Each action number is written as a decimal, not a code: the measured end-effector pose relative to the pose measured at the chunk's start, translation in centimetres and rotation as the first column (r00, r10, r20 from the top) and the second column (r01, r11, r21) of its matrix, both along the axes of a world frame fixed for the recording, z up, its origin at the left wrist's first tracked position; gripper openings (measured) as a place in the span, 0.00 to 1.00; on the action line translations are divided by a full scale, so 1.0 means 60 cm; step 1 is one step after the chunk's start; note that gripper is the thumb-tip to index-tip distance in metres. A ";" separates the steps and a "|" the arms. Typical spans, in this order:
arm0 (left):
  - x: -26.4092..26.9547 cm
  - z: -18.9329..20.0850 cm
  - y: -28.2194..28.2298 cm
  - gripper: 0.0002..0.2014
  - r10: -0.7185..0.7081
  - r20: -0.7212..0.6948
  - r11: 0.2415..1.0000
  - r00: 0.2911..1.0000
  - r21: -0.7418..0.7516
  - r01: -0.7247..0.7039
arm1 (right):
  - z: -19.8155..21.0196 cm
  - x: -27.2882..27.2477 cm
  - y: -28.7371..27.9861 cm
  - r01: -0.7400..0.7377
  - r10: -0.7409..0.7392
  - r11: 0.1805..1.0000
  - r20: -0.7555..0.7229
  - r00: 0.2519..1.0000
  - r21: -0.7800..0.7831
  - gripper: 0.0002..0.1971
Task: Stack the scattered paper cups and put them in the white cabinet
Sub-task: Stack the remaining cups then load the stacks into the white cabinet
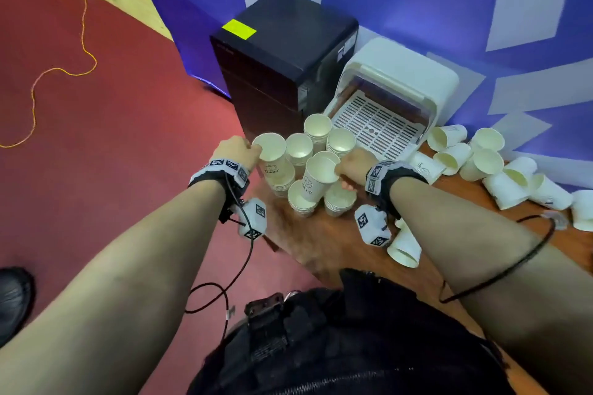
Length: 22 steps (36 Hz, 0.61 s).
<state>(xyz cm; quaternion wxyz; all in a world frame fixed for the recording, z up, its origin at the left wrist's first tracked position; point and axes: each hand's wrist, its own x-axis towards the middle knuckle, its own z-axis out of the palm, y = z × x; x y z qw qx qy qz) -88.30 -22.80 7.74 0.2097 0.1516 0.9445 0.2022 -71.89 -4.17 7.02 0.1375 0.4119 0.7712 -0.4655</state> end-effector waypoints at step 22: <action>0.014 -0.034 0.000 0.15 -0.003 0.049 1.000 0.999 0.020 0.002 | -0.018 -0.023 -0.002 0.039 -0.040 0.999 -0.034 0.999 -0.024 0.06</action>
